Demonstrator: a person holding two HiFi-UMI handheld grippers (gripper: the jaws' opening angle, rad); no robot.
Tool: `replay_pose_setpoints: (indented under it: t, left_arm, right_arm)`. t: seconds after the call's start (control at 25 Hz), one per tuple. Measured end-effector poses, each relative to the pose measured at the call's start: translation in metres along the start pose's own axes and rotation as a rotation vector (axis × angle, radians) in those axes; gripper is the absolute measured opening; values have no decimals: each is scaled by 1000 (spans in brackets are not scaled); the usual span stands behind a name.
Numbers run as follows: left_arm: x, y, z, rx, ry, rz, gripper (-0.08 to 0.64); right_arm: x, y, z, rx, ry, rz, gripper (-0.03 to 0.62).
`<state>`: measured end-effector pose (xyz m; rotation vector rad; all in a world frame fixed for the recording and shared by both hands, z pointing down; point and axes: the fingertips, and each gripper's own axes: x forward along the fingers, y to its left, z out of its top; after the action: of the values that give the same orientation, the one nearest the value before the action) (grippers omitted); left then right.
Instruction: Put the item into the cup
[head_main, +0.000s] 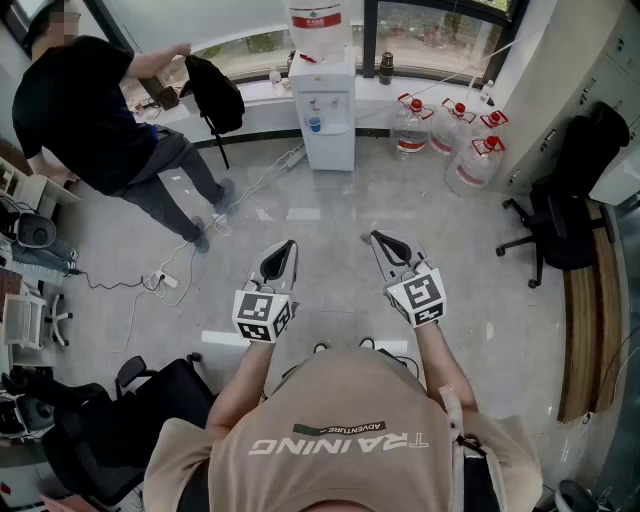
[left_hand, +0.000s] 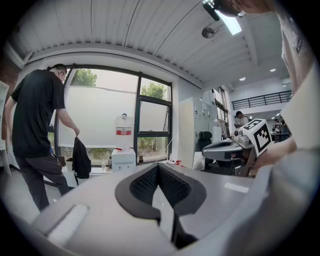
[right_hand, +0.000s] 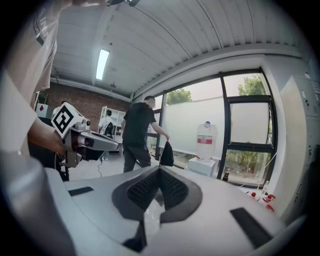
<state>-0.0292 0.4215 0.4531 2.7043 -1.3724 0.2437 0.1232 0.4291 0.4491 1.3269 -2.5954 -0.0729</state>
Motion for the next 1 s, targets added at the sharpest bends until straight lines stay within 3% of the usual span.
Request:
replay_pose_setpoints:
  t: [0.52, 1.0]
  left_arm:
    - [21, -19, -5, 3, 22, -24, 6]
    - [37, -29, 2, -6, 8, 23, 6]
  right_arm:
    - [-10, -13, -17, 17, 17, 1, 11]
    - [-11, -42, -21, 41, 14, 37, 11]
